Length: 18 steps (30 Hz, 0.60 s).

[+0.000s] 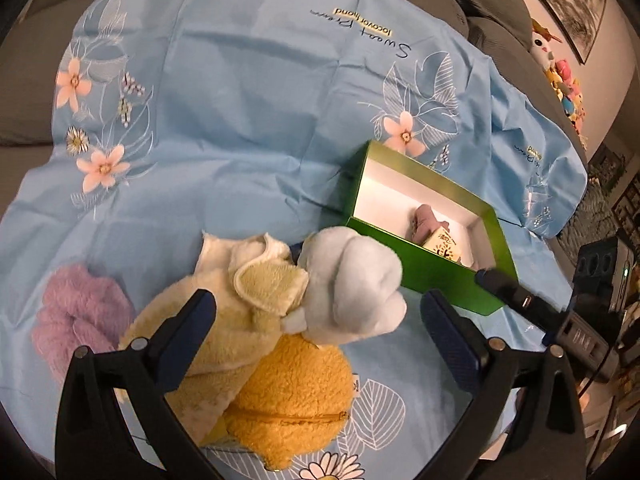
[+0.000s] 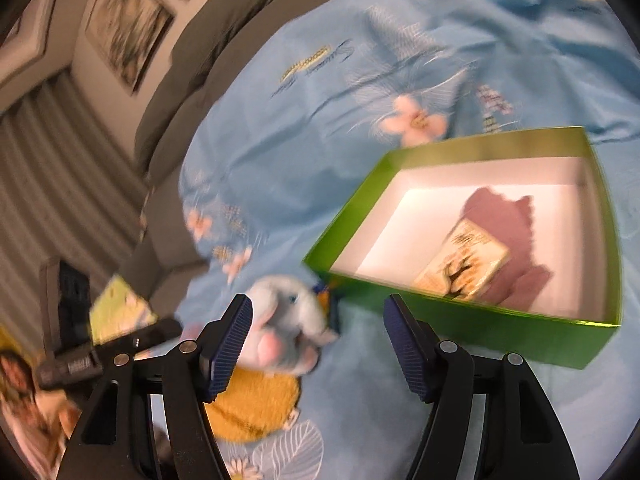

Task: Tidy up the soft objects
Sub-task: 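Grasp the white plush bunny with the left gripper and lift it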

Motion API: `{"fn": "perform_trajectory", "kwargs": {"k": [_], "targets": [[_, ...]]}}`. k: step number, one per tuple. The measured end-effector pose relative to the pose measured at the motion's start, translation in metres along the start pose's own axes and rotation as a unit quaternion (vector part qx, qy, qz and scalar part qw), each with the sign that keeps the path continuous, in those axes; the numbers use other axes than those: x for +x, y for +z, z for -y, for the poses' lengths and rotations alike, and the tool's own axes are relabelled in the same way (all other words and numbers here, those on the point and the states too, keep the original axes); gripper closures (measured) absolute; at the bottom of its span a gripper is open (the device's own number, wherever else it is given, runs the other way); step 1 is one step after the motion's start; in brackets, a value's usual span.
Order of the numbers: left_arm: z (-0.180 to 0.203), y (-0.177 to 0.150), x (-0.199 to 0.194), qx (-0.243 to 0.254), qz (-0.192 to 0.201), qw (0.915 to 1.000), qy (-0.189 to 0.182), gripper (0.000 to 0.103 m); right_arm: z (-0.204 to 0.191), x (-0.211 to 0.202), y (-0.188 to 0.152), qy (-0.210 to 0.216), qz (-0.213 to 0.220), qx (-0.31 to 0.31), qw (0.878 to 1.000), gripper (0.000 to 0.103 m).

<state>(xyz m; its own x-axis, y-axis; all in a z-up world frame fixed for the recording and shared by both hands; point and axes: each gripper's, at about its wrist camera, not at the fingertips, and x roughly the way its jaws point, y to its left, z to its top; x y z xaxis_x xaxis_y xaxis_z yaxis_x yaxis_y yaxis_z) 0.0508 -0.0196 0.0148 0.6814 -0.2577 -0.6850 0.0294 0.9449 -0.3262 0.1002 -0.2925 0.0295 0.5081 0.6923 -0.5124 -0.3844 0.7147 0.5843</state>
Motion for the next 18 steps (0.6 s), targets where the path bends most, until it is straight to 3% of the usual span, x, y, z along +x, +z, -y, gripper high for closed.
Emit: {"fn": "perform_trajectory", "kwargs": {"k": [8,13,18], "targets": [[0.006,0.007,0.01,-0.021,-0.035,0.9977,-0.055,0.001,-0.039,0.022,-0.025,0.029,-0.054,-0.107,0.992,0.033],[0.01,0.009,0.024,-0.037,-0.057,0.9953,-0.069,0.001,-0.051,0.043,-0.039,0.033,-0.084,-0.134,0.987,0.033],[0.019,0.012,0.036,-0.019,-0.072,0.995,-0.067,0.003,-0.059,0.056,-0.045,0.032,-0.076,-0.136,0.987,0.033]]}}
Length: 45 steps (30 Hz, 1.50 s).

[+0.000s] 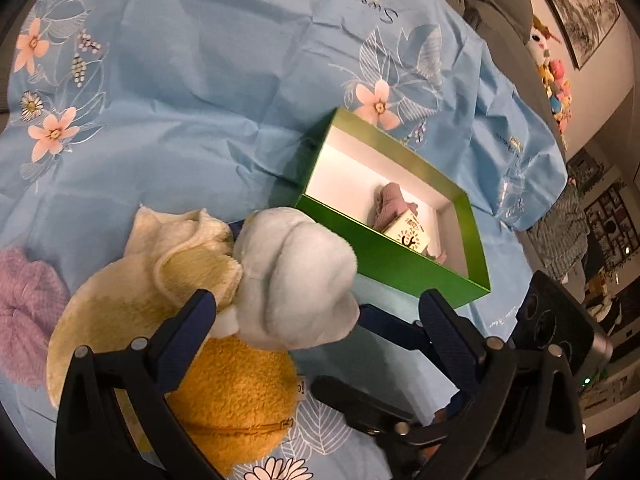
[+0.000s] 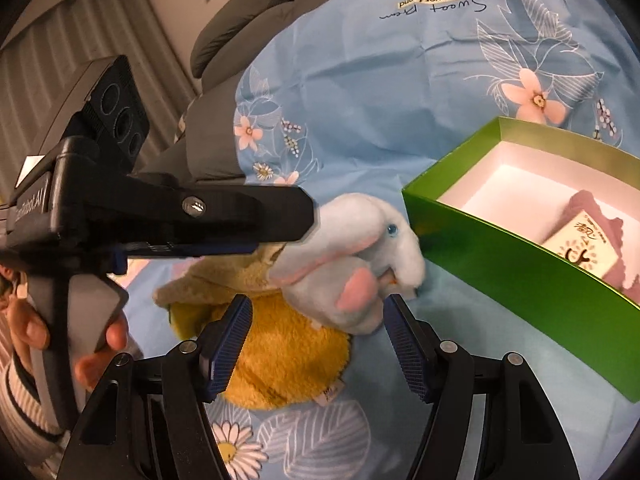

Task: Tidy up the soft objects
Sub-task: 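Grasp the white plush bunny with the left gripper and lift it, then lower the white bunny into the green box and open the left gripper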

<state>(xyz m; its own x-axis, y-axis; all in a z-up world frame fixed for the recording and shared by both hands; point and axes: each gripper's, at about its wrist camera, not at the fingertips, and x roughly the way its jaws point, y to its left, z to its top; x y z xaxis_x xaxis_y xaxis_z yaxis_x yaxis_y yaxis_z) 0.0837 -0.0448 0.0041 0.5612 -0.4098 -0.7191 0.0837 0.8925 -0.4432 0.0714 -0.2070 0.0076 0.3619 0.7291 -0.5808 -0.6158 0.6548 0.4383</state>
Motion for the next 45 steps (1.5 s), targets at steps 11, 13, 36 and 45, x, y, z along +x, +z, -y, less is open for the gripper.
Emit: {"fn": "perform_trajectory", "kwargs": {"k": [11,13,36,45], "targets": [[-0.006,0.005,0.031,0.021,-0.045,0.9988,-0.003,0.025,0.002,0.026,0.004,-0.03,-0.005,0.004,1.0,0.033],[-0.008,0.005,0.034,0.021,-0.045,0.9987,0.006,0.026,0.001,0.031,0.005,-0.035,-0.011,-0.005,0.999,0.044],[0.03,0.019,-0.014,0.05,0.025,0.9984,-0.013,0.036,-0.027,-0.021,0.019,-0.036,0.084,-0.04,0.995,0.058],[0.098,0.048,0.004,0.118,0.034,0.9924,-0.013,0.036,0.001,-0.066,0.032,-0.069,0.166,-0.005,0.984,0.058]]}}
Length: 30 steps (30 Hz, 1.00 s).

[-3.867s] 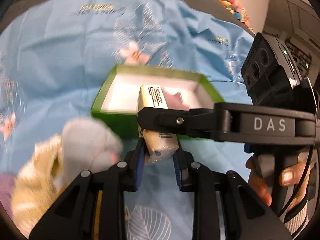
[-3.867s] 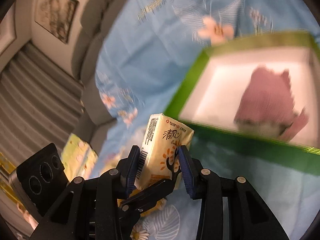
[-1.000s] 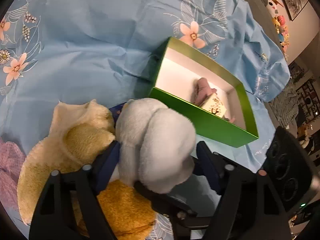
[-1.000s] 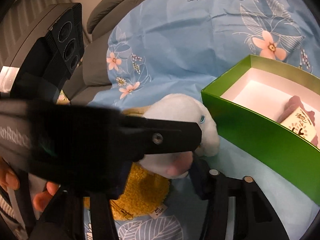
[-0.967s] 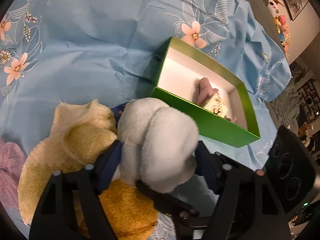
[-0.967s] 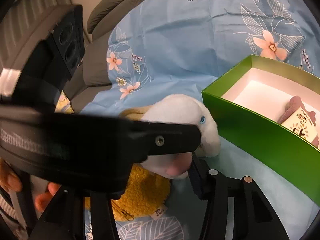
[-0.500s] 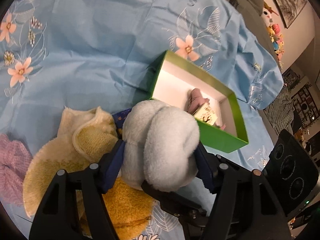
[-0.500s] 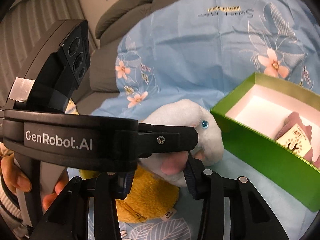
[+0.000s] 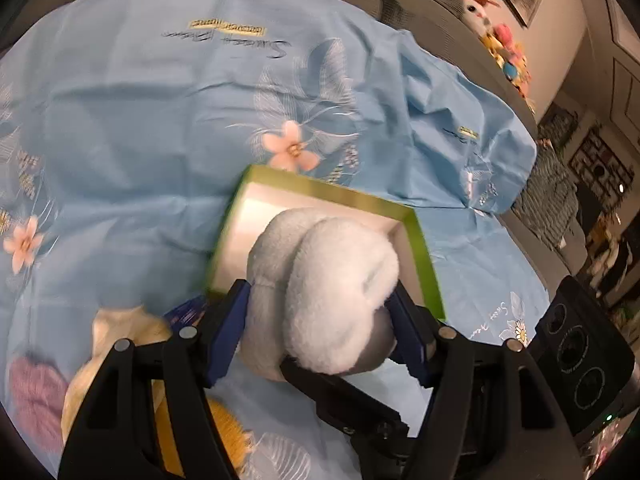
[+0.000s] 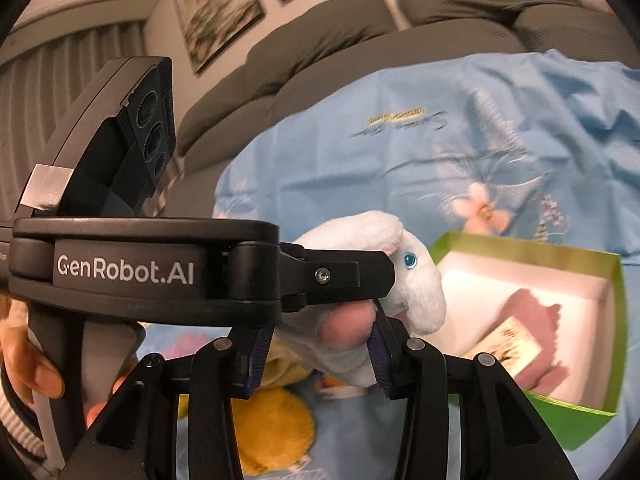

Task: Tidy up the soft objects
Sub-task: 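Lower the white bunny into the green box and open the left gripper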

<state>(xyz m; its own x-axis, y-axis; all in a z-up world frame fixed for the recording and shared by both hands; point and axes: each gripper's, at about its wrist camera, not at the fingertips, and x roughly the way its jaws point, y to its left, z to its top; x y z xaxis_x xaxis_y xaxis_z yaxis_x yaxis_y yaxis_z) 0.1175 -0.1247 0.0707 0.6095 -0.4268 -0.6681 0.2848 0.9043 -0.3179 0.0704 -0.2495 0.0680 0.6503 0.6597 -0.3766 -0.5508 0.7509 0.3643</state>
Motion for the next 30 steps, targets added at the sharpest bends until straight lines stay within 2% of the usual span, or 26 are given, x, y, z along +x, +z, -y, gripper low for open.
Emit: {"fn": "perform_trajectory", "kwargs": {"k": [4,8,17,19,22,24,28,30], "targets": [[0.016,0.017,0.024,0.008,-0.011,0.9998,-0.012,0.036,0.025,-0.003,0.011,-0.029,0.019,0.016,0.999,0.058],[0.031,0.027,0.051,0.018,-0.023,0.9995,-0.008,0.036,0.053,-0.002,0.013,-0.043,0.024,0.05,0.998,0.058],[0.029,0.027,0.094,-0.004,-0.054,0.9985,0.005,0.036,0.087,0.017,0.005,-0.095,-0.013,0.091,0.991,0.057],[0.028,0.027,0.098,-0.006,-0.057,0.9983,0.009,0.034,0.091,0.022,0.004,-0.105,-0.02,0.098,0.989,0.057],[0.023,0.028,0.099,-0.017,-0.054,0.9981,0.022,0.021,0.092,0.025,0.003,-0.119,-0.028,0.101,0.987,0.051],[0.018,0.03,0.094,-0.023,-0.047,0.9983,0.026,0.021,0.092,0.024,0.004,-0.13,-0.027,0.098,0.986,0.042],[0.012,0.031,0.083,-0.026,-0.04,0.9982,0.038,0.019,0.089,0.016,0.006,-0.136,-0.02,0.094,0.986,0.04],[0.009,0.03,0.074,-0.023,-0.033,0.9981,0.046,0.007,0.088,0.014,0.007,-0.139,-0.019,0.094,0.986,0.038]]}}
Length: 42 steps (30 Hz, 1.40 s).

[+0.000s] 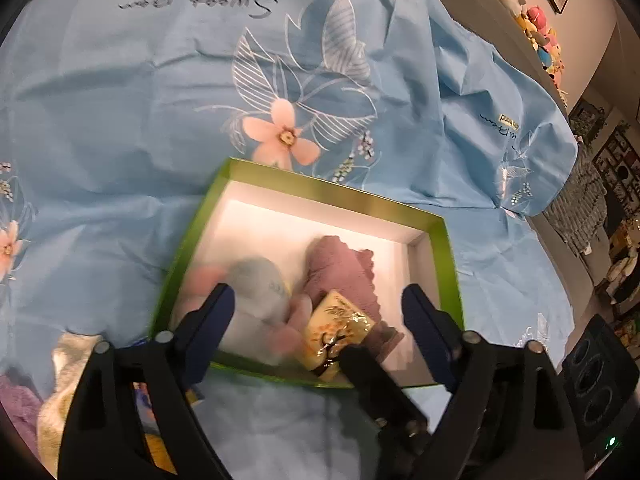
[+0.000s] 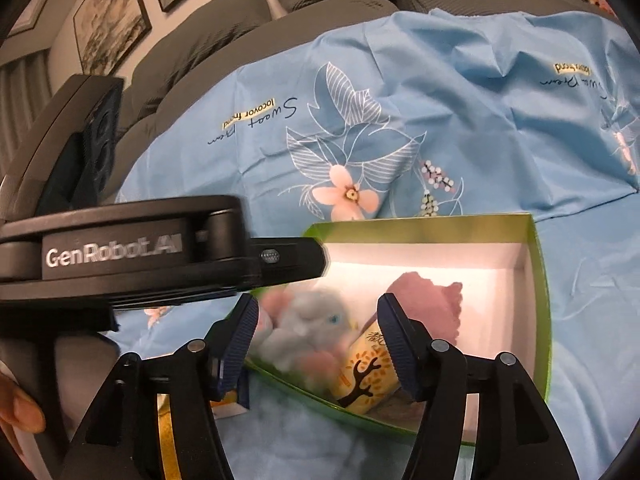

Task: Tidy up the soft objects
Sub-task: 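Lower the white bunny into the green box and open the left gripper, then grasp the cream towel with the left gripper and lift it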

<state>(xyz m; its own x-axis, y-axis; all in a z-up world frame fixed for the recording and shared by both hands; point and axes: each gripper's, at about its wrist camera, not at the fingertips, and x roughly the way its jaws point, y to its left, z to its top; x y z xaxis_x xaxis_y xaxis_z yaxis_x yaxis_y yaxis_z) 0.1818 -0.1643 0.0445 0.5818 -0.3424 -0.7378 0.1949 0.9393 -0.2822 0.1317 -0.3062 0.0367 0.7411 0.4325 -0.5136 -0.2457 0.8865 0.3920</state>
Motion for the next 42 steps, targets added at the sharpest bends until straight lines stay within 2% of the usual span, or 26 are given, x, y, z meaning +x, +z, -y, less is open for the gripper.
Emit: {"fn": "perform_trajectory", "kwargs": {"k": [2,10,16,20,27,33,38,42], "targets": [[-0.003,-0.001,-0.009,0.001,0.008,1.0,0.005,0.002,-0.001,-0.003,0.0,0.0,-0.001,0.001,1.0,0.034],[-0.031,-0.017,-0.059,0.003,0.025,0.9997,0.008,0.001,-0.004,-0.018,-0.005,0.012,0.004,0.004,1.0,0.029],[-0.071,-0.039,-0.106,-0.023,0.042,0.9987,0.015,0.001,-0.018,-0.029,-0.013,0.034,0.007,-0.024,0.999,0.026],[-0.091,-0.055,-0.121,-0.037,0.042,0.9979,0.033,0.001,-0.031,-0.028,-0.019,0.04,-0.003,-0.047,0.998,0.025],[-0.126,-0.089,-0.139,-0.081,0.04,0.9954,0.033,0.001,-0.055,-0.026,-0.032,0.072,-0.021,-0.072,0.995,0.026],[-0.158,-0.116,-0.146,-0.116,0.023,0.9919,0.046,0.001,-0.078,-0.023,-0.045,0.126,-0.045,-0.087,0.987,0.025],[-0.183,-0.136,-0.143,-0.156,0.003,0.987,0.039,0.001,-0.092,-0.017,-0.053,0.173,-0.066,-0.073,0.98,0.025],[-0.197,-0.151,-0.132,-0.182,-0.017,0.9829,0.02,0.001,-0.101,-0.005,-0.061,0.186,-0.09,-0.068,0.976,0.025]]}}
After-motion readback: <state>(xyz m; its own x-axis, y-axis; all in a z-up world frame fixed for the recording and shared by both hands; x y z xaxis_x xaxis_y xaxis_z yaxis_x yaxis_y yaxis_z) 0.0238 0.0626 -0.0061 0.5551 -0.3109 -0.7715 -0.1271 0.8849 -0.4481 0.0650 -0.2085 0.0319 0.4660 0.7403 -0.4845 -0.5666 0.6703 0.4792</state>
